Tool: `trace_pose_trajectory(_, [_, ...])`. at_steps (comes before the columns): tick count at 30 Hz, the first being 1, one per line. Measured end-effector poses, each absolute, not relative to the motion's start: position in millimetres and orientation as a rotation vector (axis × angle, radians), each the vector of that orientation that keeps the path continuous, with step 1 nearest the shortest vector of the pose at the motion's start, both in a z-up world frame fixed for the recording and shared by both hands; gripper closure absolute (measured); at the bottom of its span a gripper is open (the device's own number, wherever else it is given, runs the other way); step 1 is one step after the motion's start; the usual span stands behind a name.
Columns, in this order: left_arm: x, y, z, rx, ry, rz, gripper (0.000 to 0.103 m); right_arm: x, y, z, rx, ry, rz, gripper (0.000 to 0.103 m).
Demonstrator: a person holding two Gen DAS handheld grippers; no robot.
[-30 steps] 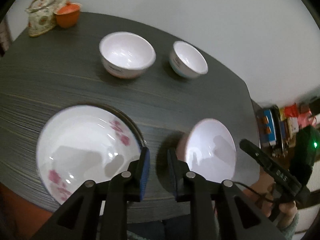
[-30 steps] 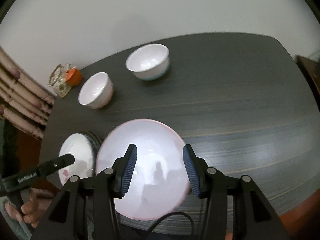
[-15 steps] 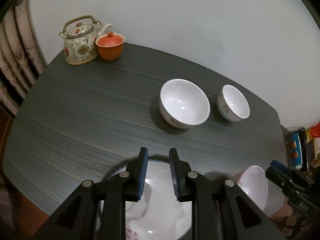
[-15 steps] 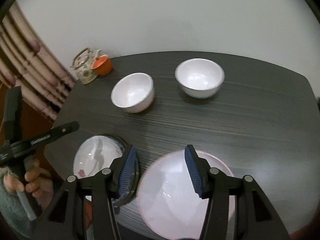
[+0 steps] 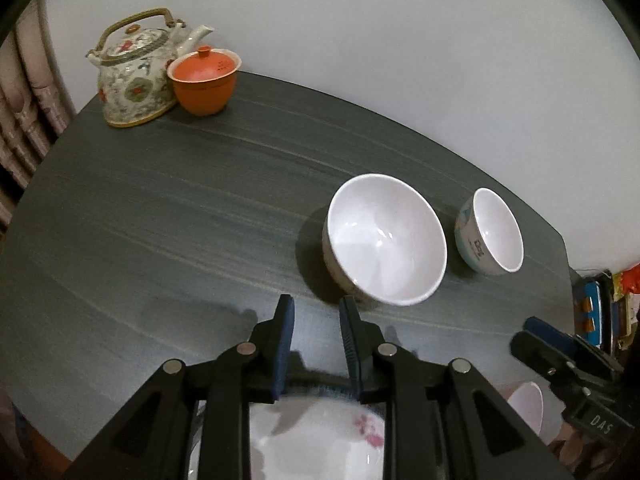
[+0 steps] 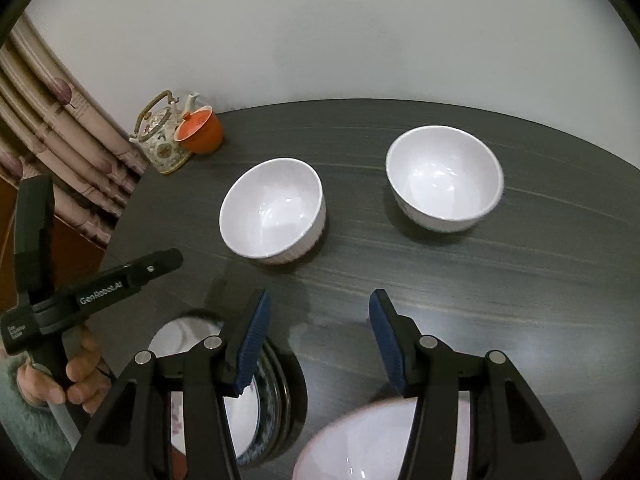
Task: Organize plates and bowls
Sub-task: 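Open both tools and move them to the white 'Rabbit' bowl, then grasp the rim of the white 'Rabbit' bowl with both tools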
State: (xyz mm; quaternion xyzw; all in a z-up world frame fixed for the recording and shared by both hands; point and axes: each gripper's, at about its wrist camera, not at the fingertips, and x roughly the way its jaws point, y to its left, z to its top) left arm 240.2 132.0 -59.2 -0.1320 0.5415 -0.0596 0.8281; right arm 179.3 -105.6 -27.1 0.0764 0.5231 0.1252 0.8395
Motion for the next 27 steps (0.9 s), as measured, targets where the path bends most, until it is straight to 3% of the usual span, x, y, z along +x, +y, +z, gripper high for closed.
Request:
trace_pose_trajectory(20, [303.1, 129.5, -106.7, -0.425, 1.196, -0.194, 0.079, 280.6, -85.0, -93.9, 0.214, 1.258, 0.264, 0.054])
trace_pose_trajectory(27, [313.1, 124.6, -119.9, -0.438, 1.213, -0.193, 0.08, 292.0, -78.5, -112.1, 0.212, 1.294, 0.285, 0.065])
